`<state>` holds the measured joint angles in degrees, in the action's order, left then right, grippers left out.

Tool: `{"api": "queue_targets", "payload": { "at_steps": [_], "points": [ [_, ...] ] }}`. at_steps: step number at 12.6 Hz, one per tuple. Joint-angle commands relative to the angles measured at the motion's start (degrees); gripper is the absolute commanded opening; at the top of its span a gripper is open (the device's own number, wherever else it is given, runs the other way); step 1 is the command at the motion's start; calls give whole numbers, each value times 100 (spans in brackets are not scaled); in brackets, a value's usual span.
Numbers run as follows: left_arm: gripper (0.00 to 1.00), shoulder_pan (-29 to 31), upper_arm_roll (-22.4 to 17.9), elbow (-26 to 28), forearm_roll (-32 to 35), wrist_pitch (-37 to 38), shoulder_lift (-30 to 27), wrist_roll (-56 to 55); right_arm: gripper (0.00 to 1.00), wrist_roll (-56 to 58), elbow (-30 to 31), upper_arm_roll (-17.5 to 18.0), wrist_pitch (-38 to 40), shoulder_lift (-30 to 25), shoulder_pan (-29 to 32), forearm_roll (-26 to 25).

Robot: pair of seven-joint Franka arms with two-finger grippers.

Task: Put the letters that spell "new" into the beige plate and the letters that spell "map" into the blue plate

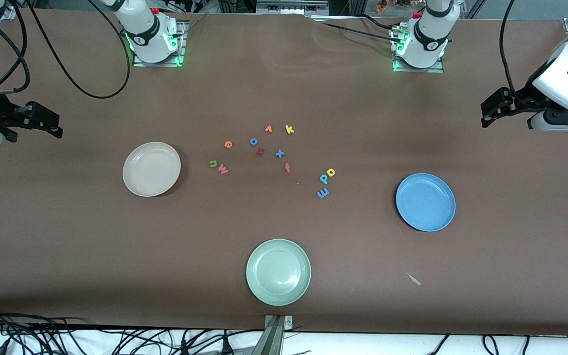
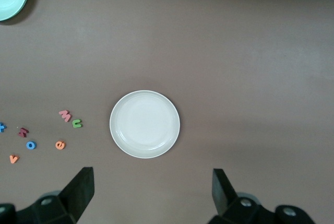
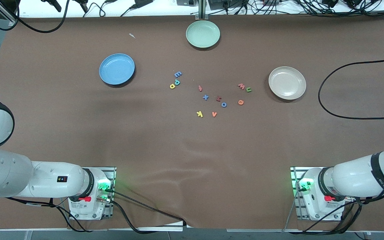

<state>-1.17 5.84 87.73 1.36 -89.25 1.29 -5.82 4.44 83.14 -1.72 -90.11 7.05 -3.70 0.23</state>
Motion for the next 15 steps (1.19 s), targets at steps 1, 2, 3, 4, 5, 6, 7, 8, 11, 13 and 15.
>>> {"api": "queue_targets", "payload": {
  "at_steps": [1,2,3,4,5,6,7,8,11,13,15],
  "points": [
    [100,-32,31,-133,-92,285,47,90,100,-30,-61,-4,72,33,36,39],
    [100,-50,31,-133,-92,286,47,81,100,-22,-69,-4,64,33,36,30],
    [100,-50,31,-133,-101,286,55,72,100,-30,-69,5,72,25,19,13],
    [100,2,31,-142,-118,295,47,72,100,-31,-69,5,81,25,19,12],
    [100,12,22,-151,-127,295,38,72,100,-22,-61,5,81,33,19,12],
    [100,20,22,-151,-127,295,47,72,100,-22,-61,-4,81,33,27,12],
    [100,12,22,-151,-127,321,38,72,100,-22,-61,5,81,33,27,12],
    [100,12,31,-151,-127,434,38,81,100,-22,-61,5,81,25,19,12],
    [100,-23,40,-151,-127,532,47,107,100,-31,-69,22,81,16,-8,21],
    [100,-59,40,-151,-127,541,55,90,100,-22,-69,22,81,25,1,30],
    [100,-67,40,-160,-127,541,55,90,100,-22,-69,13,90,25,1,21]
  ]
}}
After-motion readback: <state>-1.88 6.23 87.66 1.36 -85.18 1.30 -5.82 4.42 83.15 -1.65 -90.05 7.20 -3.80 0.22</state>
